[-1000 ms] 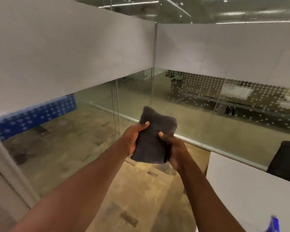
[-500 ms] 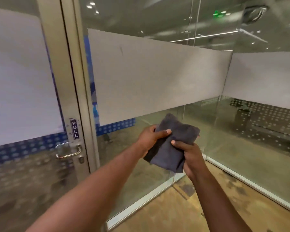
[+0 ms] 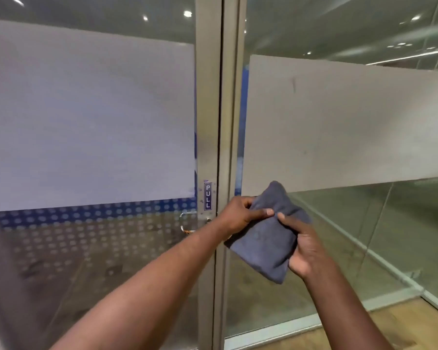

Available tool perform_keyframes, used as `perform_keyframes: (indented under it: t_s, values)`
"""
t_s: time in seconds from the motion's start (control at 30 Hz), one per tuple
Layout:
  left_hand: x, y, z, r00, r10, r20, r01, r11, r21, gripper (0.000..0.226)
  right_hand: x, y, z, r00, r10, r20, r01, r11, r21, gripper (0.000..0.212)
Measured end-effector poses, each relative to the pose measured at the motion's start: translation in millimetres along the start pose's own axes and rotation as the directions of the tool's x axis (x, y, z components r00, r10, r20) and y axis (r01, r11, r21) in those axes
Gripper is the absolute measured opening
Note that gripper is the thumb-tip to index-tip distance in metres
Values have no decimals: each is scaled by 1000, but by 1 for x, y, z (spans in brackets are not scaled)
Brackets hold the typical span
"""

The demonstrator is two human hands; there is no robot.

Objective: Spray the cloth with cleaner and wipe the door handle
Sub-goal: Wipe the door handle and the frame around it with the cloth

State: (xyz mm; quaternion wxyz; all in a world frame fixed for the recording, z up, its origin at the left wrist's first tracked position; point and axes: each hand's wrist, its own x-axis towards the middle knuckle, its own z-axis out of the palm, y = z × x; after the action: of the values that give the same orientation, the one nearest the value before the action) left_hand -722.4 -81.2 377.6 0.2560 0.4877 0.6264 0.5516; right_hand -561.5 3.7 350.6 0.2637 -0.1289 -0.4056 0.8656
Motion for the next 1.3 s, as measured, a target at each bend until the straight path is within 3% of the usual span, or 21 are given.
perform_keyframes:
  t_s: [0.27,0.57,0.7,0.83,0.97,1.17,1.3]
  values:
    - [11,-56,-67,991,-52,-119,75,977,197,48,67,55,7,991,133,24,-134,991,32,52]
    - [71,-94,-120,936,6,-352,166,873,458,22,158,72,3,989,141,-44,-138,988,74,56]
    - [76,-113,-148,932,151,-328,155,654,740,27,183,80,-7,982,143,-121,-135,988,69,53]
    - [79,-141,-177,952,228,-205,106,381,918,51,199,90,-17,973,154,-169,-145,987,65,58]
    - [92,-163,-203,961,266,-72,16,208,978,65,213,102,-22,964,144,-224,-131,989,70,61]
    - [129,-189,-230,933,335,132,-128,-34,991,76,230,121,-11,952,31,-304,13,989,144,60]
    - [151,-208,-252,913,359,195,-146,-159,976,84,241,135,1,920,-69,-387,130,982,134,43]
